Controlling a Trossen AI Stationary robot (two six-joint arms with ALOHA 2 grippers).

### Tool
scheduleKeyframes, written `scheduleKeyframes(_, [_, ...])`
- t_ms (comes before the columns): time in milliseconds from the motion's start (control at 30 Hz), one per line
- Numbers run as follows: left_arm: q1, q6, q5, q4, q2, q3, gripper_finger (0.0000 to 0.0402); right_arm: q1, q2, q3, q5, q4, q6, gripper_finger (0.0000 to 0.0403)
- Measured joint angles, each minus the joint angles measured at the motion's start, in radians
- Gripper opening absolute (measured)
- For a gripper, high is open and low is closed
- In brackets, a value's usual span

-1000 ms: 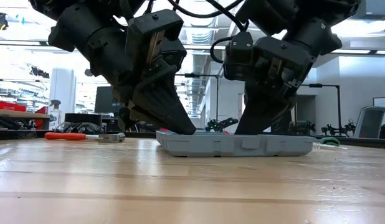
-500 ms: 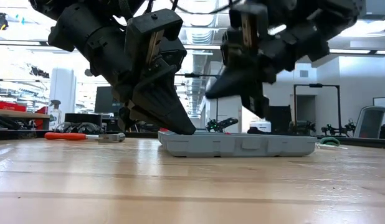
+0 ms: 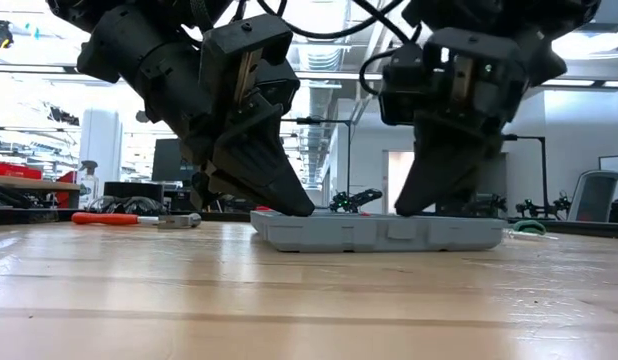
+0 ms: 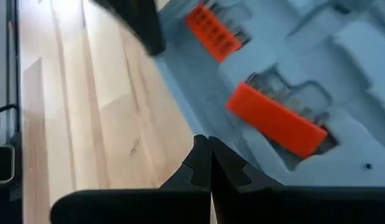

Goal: Prefit tool cases
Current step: Put the orange terminal block into the gray toolbox

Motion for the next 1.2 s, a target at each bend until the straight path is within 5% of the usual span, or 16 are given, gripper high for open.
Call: scheduleKeyframes(1200, [0.000, -0.003, -0.019, -0.001, 0.000, 0.000, 0.0000, -0.040, 0.082, 0.000, -0.001, 0.145, 0.020, 0.0000])
